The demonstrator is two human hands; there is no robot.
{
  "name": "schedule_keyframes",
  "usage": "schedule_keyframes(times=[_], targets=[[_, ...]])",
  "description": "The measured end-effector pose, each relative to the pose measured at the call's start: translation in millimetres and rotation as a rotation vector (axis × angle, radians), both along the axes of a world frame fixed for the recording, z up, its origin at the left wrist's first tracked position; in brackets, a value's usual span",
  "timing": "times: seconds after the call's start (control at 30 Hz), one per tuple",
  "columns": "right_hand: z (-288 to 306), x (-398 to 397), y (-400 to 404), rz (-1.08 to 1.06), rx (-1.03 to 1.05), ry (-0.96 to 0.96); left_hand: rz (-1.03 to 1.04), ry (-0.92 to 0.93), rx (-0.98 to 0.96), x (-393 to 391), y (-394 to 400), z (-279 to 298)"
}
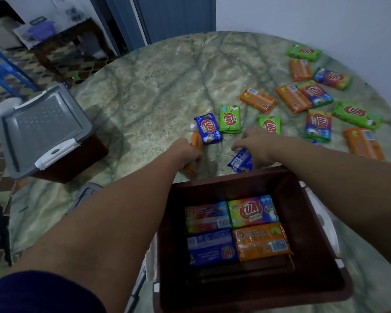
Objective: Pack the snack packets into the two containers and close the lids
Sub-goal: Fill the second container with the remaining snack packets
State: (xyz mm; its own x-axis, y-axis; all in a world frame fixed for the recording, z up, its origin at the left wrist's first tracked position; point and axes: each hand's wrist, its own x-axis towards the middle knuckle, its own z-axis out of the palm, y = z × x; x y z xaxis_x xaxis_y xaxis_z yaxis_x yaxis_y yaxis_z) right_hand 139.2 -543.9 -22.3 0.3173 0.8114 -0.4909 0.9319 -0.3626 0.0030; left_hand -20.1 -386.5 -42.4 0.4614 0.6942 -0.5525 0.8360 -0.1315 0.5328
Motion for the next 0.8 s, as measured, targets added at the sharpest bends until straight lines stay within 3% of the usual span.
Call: schedule_keyframes(times=[0.13, 0.33, 0.53, 0.8], targets=[[1, -5, 0, 0.076, -0.036, -0.080, -0.108, 0.028, 0.035, 0, -4, 9], [0, -11, 4, 0.124, -0.015, -0.122, 0.028, -0.158, -0.097, 5, -5, 18], [-3, -12, 1, -0.078, 0.131, 0.060, -0.042, -0.202, -0.066, 3, -11, 21], [26, -15, -6, -0.242, 0.336, 0.092, -0.185, -0.267, 0.096, -4, -24, 43]])
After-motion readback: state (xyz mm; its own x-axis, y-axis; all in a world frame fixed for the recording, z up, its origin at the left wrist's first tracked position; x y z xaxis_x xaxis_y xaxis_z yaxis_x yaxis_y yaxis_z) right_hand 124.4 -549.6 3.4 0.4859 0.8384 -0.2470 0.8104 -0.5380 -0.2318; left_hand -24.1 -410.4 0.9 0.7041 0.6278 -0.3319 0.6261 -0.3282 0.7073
